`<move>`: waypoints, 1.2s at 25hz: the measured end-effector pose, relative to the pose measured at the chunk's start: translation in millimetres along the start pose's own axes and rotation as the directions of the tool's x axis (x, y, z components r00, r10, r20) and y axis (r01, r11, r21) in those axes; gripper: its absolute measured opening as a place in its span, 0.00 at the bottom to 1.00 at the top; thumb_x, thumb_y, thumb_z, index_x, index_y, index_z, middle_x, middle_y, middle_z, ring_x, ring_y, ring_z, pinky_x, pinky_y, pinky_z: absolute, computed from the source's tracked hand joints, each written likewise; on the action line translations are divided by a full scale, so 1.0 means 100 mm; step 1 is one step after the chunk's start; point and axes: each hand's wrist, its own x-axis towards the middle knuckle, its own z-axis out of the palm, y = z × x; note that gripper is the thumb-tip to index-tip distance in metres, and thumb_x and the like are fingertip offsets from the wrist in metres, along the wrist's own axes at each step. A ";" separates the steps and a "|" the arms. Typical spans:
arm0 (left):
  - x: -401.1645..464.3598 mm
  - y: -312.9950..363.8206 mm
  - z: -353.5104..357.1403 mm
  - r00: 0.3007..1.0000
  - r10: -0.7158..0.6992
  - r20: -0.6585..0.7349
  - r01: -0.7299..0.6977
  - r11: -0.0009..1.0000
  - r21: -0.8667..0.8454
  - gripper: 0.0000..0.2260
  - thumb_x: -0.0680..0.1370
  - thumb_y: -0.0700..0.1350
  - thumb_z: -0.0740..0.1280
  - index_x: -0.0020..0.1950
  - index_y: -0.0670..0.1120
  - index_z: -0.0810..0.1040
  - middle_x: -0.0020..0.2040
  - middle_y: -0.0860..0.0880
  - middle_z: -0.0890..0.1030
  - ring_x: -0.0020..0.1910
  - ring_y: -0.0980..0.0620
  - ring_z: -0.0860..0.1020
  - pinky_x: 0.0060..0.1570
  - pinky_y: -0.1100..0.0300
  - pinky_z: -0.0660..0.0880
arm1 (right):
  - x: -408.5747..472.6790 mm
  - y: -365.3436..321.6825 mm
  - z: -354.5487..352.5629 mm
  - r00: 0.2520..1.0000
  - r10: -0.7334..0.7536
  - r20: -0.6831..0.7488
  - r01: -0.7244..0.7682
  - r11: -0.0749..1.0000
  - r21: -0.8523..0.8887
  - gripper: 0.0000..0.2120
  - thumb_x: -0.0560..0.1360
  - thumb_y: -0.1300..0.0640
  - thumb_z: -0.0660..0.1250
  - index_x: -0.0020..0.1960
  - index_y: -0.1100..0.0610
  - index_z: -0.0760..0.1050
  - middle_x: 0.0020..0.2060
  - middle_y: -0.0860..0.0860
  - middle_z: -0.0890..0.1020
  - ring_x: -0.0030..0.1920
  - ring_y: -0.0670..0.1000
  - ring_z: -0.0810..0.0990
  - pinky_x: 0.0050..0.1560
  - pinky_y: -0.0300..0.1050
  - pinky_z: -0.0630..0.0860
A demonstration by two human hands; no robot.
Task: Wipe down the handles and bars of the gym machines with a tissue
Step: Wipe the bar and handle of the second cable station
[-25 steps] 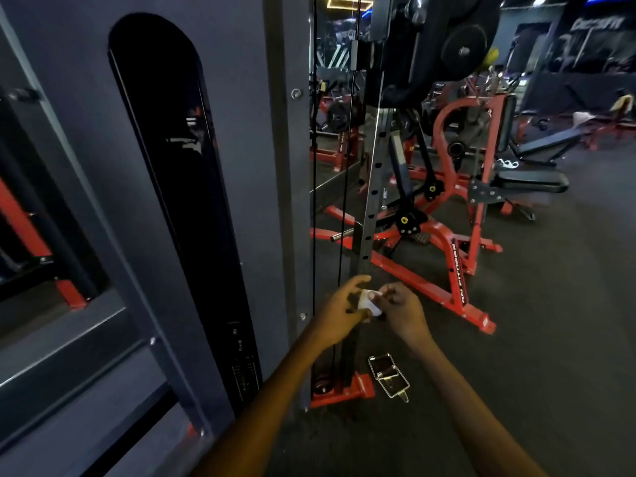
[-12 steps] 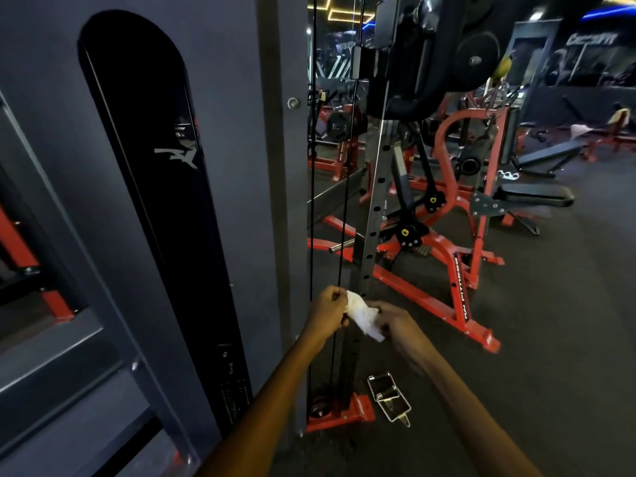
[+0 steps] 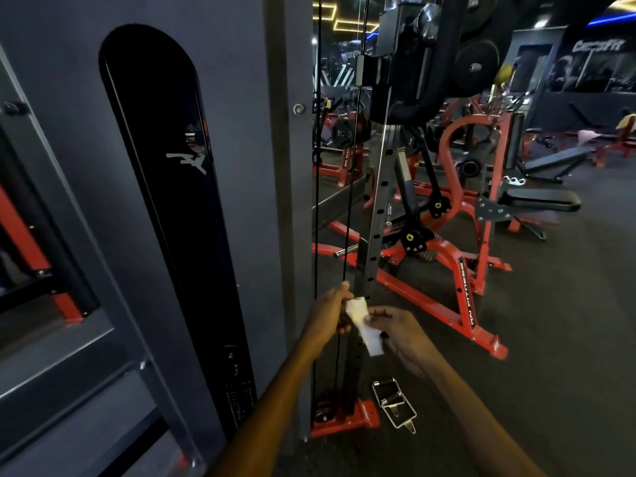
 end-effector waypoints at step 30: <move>0.13 0.29 0.12 0.978 0.204 -0.045 -0.199 0.975 0.099 0.05 0.79 0.41 0.66 0.46 0.50 0.76 0.43 0.53 0.78 0.42 0.54 0.77 0.36 0.68 0.71 | 0.18 -0.33 -0.19 0.934 -0.244 -0.259 0.237 0.970 -0.060 0.07 0.73 0.65 0.68 0.51 0.62 0.78 0.44 0.57 0.82 0.41 0.51 0.80 0.43 0.41 0.76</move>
